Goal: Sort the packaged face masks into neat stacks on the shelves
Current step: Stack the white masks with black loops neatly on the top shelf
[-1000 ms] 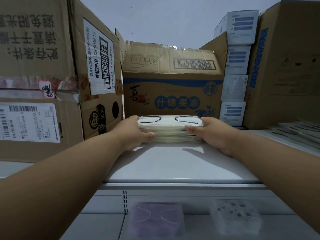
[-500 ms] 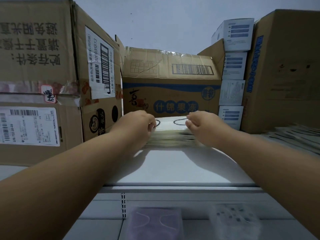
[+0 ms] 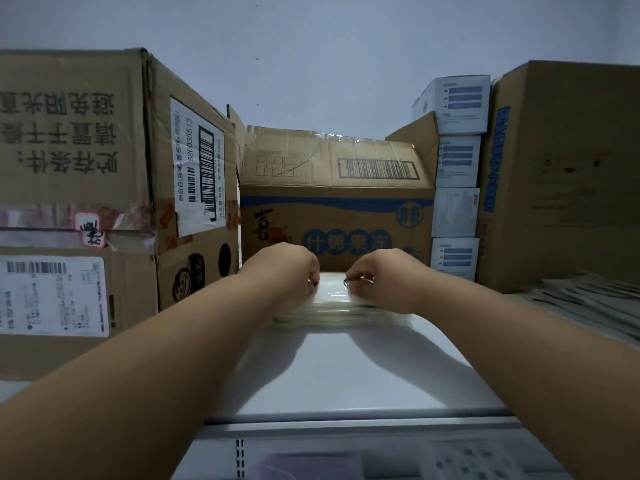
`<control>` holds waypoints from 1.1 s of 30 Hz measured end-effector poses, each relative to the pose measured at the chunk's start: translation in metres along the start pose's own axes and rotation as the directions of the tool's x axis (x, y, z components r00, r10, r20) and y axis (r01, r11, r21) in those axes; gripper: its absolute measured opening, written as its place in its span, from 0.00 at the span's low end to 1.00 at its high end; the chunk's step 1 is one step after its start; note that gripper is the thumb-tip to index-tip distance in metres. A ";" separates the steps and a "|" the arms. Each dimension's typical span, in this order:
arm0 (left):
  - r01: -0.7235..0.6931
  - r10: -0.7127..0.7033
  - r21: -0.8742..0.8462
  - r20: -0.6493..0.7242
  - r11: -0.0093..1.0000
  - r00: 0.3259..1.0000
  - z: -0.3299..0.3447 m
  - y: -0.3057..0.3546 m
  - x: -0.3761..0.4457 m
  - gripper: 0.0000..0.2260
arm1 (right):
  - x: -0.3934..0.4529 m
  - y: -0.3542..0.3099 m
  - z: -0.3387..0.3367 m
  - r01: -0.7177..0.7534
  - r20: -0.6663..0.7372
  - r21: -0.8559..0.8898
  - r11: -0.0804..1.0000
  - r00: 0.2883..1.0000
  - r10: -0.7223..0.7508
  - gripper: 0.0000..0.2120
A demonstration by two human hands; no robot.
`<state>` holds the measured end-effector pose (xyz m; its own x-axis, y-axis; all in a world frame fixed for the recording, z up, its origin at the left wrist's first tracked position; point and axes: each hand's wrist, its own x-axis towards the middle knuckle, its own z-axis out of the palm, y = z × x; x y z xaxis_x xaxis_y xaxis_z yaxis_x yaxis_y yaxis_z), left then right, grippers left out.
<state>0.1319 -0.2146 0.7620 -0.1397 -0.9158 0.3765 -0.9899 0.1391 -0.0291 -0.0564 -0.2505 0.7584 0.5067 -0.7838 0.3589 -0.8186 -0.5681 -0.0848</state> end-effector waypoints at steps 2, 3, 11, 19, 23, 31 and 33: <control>-0.049 0.046 -0.023 -0.102 0.999 0.994 -0.006 0.007 -0.002 0.11 | -0.003 0.002 -0.010 -0.048 -0.079 0.038 0.998 0.996 0.051 0.18; -0.076 0.070 -0.037 -0.143 0.996 0.987 -0.009 0.013 -0.003 0.11 | -0.007 0.004 -0.016 -0.064 -0.130 0.059 0.996 0.989 0.072 0.18; -0.295 0.278 -0.112 -0.151 0.949 0.949 -0.017 0.095 -0.013 0.08 | -0.078 0.042 -0.069 -0.137 -0.379 0.064 0.988 0.913 0.151 0.14; -0.448 0.439 -0.159 -0.090 0.880 0.894 -0.020 0.214 -0.001 0.08 | -0.163 0.126 -0.098 -0.317 -0.361 0.119 0.941 0.869 0.339 0.13; -0.468 0.460 -0.174 -0.086 0.866 0.884 -0.019 0.265 0.014 0.09 | -0.198 0.174 -0.112 -0.361 -0.339 0.131 0.923 0.859 0.384 0.14; -0.333 0.366 -0.241 0.104 0.912 0.925 -0.003 0.362 0.053 0.13 | -0.231 0.282 -0.129 -0.492 -0.091 0.031 0.870 0.866 0.492 0.22; -0.267 0.313 -0.262 0.153 0.927 0.937 0.007 0.382 0.062 0.13 | -0.235 0.301 -0.122 -0.511 0.005 0.029 0.859 0.860 0.511 0.23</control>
<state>-0.2550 -0.2210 0.7675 -0.4451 -0.8724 0.2019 -0.8737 0.4725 0.1154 -0.4549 -0.2071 0.7617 0.0187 -0.9653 0.2603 -0.9544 -0.0948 -0.2832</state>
